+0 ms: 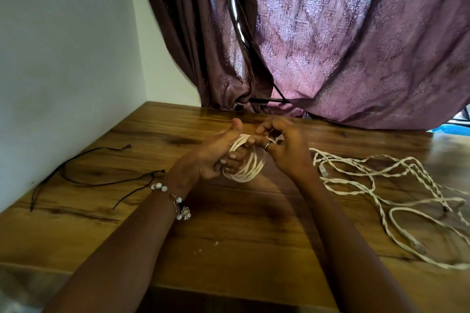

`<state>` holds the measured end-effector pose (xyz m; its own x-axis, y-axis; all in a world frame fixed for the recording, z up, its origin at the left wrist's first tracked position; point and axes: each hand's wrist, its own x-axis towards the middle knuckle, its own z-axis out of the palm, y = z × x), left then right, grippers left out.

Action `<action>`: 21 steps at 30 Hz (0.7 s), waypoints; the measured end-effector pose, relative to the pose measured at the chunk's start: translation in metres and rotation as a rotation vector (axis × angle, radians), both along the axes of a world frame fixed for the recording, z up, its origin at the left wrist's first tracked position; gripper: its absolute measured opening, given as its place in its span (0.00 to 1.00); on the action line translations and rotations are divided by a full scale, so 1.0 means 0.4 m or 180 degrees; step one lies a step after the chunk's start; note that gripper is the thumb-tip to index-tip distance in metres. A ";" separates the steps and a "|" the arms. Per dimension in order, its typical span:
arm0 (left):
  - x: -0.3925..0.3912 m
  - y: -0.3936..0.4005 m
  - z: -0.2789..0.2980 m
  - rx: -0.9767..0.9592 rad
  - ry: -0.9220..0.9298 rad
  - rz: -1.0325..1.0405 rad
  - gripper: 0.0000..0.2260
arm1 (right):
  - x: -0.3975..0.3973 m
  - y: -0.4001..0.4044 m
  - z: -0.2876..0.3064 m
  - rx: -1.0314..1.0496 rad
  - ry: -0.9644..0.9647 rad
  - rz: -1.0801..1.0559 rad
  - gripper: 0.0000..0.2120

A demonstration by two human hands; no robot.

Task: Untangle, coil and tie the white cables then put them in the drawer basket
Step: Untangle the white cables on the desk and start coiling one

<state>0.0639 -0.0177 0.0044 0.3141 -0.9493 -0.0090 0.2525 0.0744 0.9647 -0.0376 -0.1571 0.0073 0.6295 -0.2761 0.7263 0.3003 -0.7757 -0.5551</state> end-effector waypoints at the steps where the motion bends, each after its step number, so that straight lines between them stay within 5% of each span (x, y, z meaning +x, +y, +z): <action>1: 0.001 0.004 0.003 0.0010 0.0122 -0.0163 0.22 | 0.005 -0.002 -0.007 -0.0099 0.0041 0.0024 0.09; 5: 0.010 0.016 -0.005 -0.0115 0.0427 -0.0499 0.22 | 0.031 0.013 -0.045 -0.0765 0.0086 0.0298 0.15; 9: 0.017 0.017 -0.012 -0.0113 0.0605 -0.0422 0.25 | 0.028 0.023 -0.045 0.0315 0.0570 0.0938 0.11; 14: 0.001 -0.021 -0.016 -0.0042 0.0079 0.0951 0.16 | 0.038 0.047 -0.047 0.1502 0.0200 0.0466 0.08; 21: -0.023 -0.040 -0.018 -0.0284 0.0068 0.1437 0.11 | 0.025 0.079 -0.031 0.2923 0.0321 0.0673 0.15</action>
<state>0.0549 -0.0339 -0.0029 0.6971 -0.7148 0.0555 0.1954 0.2639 0.9445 -0.0275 -0.1256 -0.0050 0.7798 -0.5857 0.2212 0.3018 0.0422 -0.9524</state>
